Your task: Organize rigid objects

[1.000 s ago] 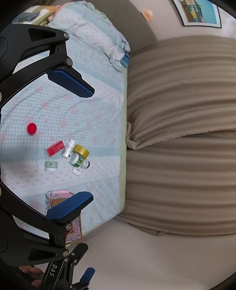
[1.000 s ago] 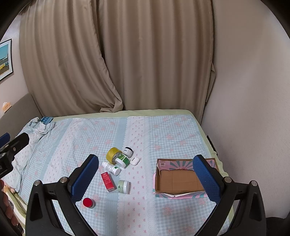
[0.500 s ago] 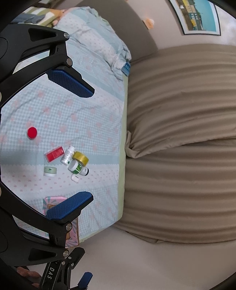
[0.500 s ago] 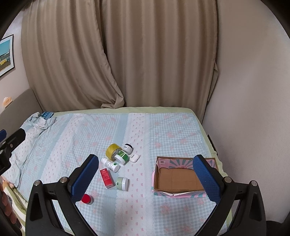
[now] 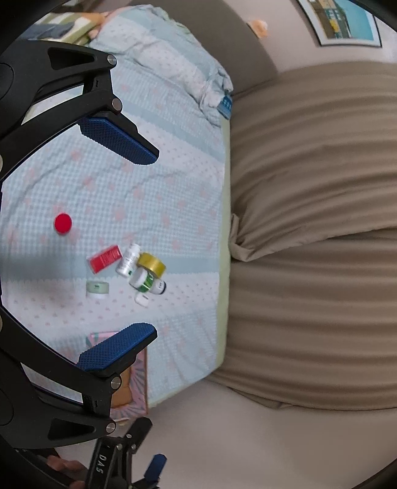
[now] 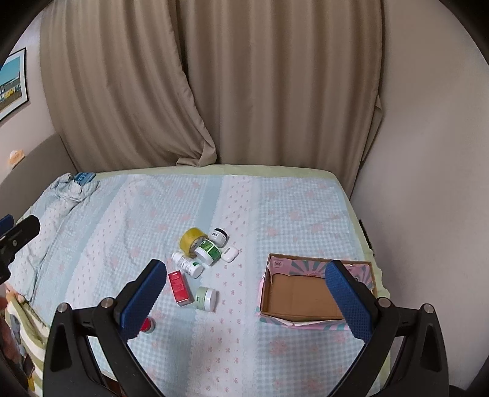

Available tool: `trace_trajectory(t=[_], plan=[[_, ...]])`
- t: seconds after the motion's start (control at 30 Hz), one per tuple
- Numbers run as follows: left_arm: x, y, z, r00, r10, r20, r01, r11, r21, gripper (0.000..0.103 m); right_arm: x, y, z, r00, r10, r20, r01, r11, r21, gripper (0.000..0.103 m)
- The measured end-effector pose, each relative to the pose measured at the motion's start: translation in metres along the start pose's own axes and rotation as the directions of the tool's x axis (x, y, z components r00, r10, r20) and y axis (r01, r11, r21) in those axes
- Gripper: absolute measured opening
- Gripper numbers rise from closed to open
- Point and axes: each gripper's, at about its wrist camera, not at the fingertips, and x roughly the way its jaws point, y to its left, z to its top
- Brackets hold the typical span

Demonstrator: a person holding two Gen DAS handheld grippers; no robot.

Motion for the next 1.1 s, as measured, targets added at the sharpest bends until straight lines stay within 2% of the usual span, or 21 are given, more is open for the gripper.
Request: trace_trajectory(t=[0.07, 0.17, 0.27, 0.37, 0.47, 0.57, 0.77, 0.8, 0.97, 1.1], plan=[[0.017, 0.008, 0.001, 0.999, -0.030, -0.029, 0.030, 0.999, 0.015, 0.103, 0.011, 0.001, 0.004, 0.997, -0.007, -0.079, 0.008, 1.000, 0.011, 0.103], [0.048, 0.021, 0.004, 0.993, -0.086, -0.078, 0.091, 0.994, 0.065, 0.103, 0.025, 0.013, -0.002, 0.992, -0.008, -0.129, 0.014, 0.999, 0.041, 0.103], [0.077, 0.033, 0.012, 0.981, -0.148, -0.127, 0.162, 0.981, 0.104, 0.103, 0.041, 0.033, -0.014, 0.991, -0.029, -0.128, 0.037, 0.997, 0.060, 0.103], [0.110, 0.045, 0.023, 0.961, -0.213, -0.175, 0.241, 0.957, 0.160, 0.103, 0.059, 0.051, -0.023, 0.989, -0.050, -0.142, 0.066, 0.991, 0.116, 0.103], [0.150, 0.055, 0.032, 0.937, -0.268, -0.225, 0.316, 0.924, 0.217, 0.103, 0.079, 0.069, -0.032, 0.986, -0.061, -0.153, 0.088, 0.981, 0.171, 0.103], [0.186, 0.058, 0.033, 0.901, -0.327, -0.285, 0.396, 0.889, 0.231, 0.103, 0.104, 0.085, -0.041, 0.979, -0.075, -0.190, 0.116, 0.970, 0.216, 0.103], [0.272, 0.045, 0.032, 0.844, -0.363, -0.395, 0.483, 0.835, 0.265, 0.103, 0.160, 0.105, -0.059, 0.958, -0.115, -0.263, 0.183, 0.950, 0.254, 0.103], [0.290, 0.039, 0.030, 0.833, -0.365, -0.416, 0.496, 0.827, 0.266, 0.103, 0.169, 0.107, -0.063, 0.953, -0.122, -0.276, 0.193, 0.949, 0.249, 0.103], [0.352, 0.009, 0.014, 0.803, -0.349, -0.484, 0.523, 0.801, 0.291, 0.103, 0.222, 0.107, -0.082, 0.923, -0.161, -0.350, 0.245, 0.946, 0.212, 0.103], [0.404, -0.016, -0.003, 0.769, -0.333, -0.546, 0.549, 0.782, 0.296, 0.103, 0.262, 0.103, -0.096, 0.900, -0.172, -0.401, 0.267, 0.944, 0.193, 0.103]])
